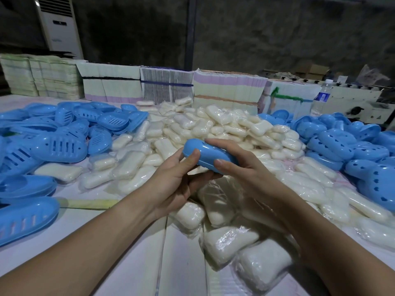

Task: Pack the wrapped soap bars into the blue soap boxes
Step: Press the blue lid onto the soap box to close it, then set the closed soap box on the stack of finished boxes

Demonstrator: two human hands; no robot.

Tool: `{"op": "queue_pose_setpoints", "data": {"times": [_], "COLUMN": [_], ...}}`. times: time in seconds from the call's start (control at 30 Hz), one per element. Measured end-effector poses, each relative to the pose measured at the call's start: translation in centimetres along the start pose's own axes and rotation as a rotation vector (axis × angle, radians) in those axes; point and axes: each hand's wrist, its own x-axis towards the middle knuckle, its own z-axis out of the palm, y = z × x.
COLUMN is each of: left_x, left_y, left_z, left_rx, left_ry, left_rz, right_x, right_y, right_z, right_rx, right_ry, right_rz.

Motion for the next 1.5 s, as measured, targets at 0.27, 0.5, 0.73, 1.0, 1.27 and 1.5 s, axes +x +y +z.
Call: {"op": "queue_pose_setpoints", "data": {"times": [0.27,0.5,0.73,1.0,1.27,1.5], "left_x": [0.3,0.2,-0.1,0.1,0.4,0.2], "left_y": [0.2,0.7,0.4,1.4,0.7,0.9], "left_z": [0.6,0.2,0.8,0.7,0.1,-0.1], "left_rx": [0.063,0.137,0.408,0.373,0.407,0.497], "left_ry": [0.162,0.101,0.137,0.173,0.187,0.175], "left_rz": [-0.057,0.073,0.052,0.059,0.005,0.026], "right_x": [-0.3,0.2,0.0,0.2,-0.7,-1.3], "right_y": [-0.3,-0.3,-0.7,-0.7,-0.6,-1.4], "right_z": [-0.3,-0.7,-1.8,-1.0,-1.0,-0.5], "right_rx": [-0.103,0.029,0.196,0.171,-0.618,-0.707], "right_ry": [-0.04,0.18,0.195,0.217,0.038,-0.036], "right_rz": [0.039,0.227,0.259,0.245,-0.251,-0.111]}}
